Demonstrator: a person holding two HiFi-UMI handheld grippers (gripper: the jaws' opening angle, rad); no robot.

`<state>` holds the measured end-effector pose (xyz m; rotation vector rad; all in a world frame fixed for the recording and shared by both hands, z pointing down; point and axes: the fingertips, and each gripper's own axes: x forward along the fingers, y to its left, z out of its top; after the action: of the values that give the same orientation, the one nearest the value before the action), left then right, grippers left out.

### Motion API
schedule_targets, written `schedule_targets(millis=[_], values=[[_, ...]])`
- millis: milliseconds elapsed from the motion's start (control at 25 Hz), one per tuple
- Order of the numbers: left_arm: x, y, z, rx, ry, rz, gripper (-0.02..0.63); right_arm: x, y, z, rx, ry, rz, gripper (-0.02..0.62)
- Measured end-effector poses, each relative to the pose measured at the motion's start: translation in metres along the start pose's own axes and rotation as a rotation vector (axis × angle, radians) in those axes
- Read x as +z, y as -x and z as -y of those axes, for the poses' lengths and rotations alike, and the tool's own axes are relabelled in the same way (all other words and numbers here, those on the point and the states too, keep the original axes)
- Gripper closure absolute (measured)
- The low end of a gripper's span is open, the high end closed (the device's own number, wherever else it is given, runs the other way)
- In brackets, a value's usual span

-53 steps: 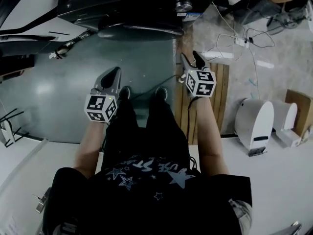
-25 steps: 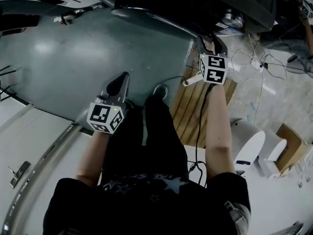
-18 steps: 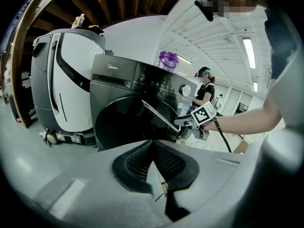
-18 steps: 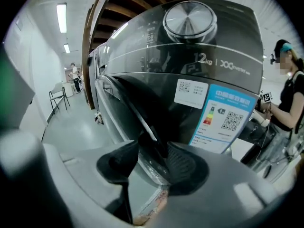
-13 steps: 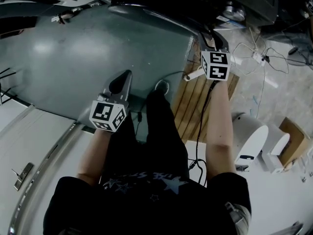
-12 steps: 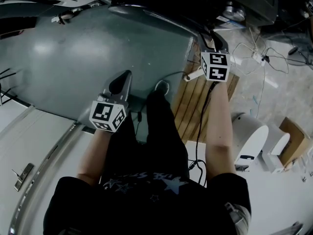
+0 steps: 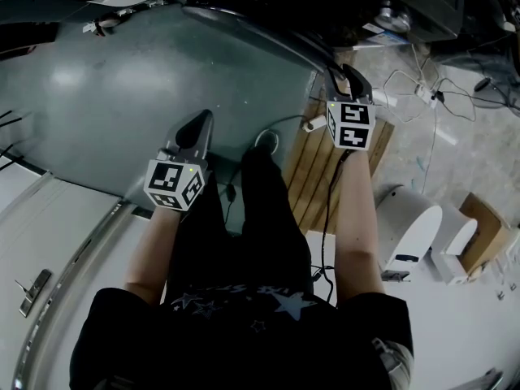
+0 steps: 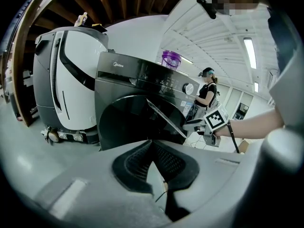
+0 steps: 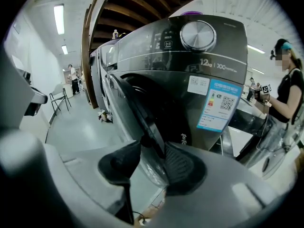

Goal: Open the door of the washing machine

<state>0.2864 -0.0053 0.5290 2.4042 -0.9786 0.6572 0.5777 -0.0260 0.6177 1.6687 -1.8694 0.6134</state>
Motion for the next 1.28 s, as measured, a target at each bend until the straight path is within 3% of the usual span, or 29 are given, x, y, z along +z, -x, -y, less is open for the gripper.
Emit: schedule_targets(millis=[160, 360, 680, 1280], values=[[-0.004, 0.001, 0.001, -0.002, 0.012, 0.0, 0.595, -0.007, 0.01, -0.013, -0.001, 0.006, 0.002, 0.446], [-0.014, 0.005, 0.012, -0.066, 0.0, -0.021, 0.595, -0.015, 0.021, -0.035, 0.0, 0.009, -0.001, 0.457], [-0.031, 0.029, 0.006, -0.134, -0.005, -0.021, 0.595, -0.028, 0.045, -0.073, -0.064, 0.062, -0.031, 0.478], [-0.075, 0.101, -0.063, -0.08, 0.022, -0.024, 0.595, -0.059, 0.072, -0.165, -0.045, 0.062, -0.091, 0.506]])
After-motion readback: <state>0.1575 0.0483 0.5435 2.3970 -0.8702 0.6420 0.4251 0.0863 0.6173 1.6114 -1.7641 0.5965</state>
